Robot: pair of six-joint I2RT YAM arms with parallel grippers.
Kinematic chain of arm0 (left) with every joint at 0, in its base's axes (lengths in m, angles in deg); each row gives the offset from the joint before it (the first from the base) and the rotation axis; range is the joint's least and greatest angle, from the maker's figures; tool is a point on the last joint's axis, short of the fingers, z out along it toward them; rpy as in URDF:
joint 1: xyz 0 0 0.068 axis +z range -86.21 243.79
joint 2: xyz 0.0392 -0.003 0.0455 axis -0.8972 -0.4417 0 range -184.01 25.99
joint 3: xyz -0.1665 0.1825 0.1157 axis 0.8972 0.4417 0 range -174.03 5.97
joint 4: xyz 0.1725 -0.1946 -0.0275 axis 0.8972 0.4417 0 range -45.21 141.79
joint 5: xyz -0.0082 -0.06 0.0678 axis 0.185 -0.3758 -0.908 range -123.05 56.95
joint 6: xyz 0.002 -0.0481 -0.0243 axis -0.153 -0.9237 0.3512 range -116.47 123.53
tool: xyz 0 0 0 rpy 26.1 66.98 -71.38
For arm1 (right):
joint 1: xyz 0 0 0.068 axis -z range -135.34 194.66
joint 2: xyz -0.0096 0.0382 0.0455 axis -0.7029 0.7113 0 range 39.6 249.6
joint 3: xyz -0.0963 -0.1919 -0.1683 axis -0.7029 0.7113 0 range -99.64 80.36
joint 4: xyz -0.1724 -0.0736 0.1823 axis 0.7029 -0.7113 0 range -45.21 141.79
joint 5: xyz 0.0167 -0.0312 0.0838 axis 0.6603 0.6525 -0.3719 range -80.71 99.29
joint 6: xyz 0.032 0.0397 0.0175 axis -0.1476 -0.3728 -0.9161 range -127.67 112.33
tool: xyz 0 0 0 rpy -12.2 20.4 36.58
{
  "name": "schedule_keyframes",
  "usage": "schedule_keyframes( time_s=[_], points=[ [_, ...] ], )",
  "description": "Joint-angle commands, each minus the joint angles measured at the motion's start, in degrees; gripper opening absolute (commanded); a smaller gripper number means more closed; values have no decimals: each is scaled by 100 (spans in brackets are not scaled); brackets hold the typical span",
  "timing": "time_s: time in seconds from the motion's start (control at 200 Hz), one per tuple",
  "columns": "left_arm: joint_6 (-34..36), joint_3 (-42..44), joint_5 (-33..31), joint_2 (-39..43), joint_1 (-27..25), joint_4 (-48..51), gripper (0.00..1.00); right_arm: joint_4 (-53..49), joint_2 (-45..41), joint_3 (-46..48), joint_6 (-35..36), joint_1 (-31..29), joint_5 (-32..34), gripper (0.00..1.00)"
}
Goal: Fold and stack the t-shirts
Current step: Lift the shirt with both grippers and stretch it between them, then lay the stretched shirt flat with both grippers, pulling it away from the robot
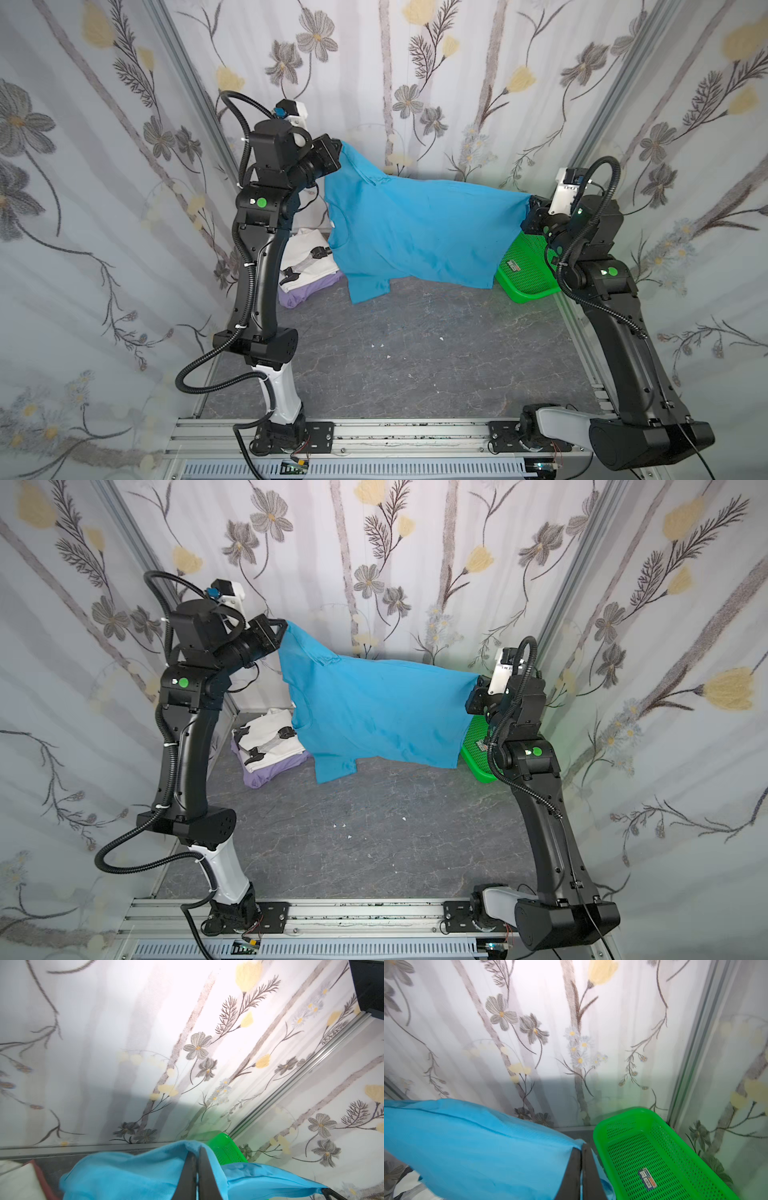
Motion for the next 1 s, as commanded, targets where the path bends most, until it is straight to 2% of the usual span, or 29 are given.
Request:
schedule_keyframes(
  time_s=[0.0, 0.11, 0.27, 0.455, 0.555, 0.64, 0.794, 0.919, 0.994],
  points=[
    [133, 801, 83, 739, 101, 184, 0, 108, -54, -212, 116, 67, -327, 0],
    [-37, 2227, 107, 1934, 376, -709, 0, 94, -296, -255, 94, 78, -448, 0],
    [81, 2799, 473, 2894, 648, -811, 0, 19, -967, -17, 26, 76, -792, 0],
    [334, 3359, 205, 4056, 681, -972, 0, 206, -2019, 587, 128, 58, -2590, 0],
    [425, 3196, 187, 4344, 678, -832, 0, 209, -2409, 761, 1, 23, -3513, 0],
    [440, 2993, 256, 4440, 680, -705, 0, 470, -2749, 1012, -270, 14, -3994, 0],
    [469, 2719, 311, 4352, 680, -541, 0, 786, -3077, 1275, -856, 15, -3627, 0],
    [504, 2646, 407, 3995, 676, -407, 0, 349, -2727, 1197, -1008, 24, -2912, 0],
    [448, 2978, 486, 3845, 678, -530, 0, -96, -2325, 1232, -1030, 49, -2450, 0]
  ],
)
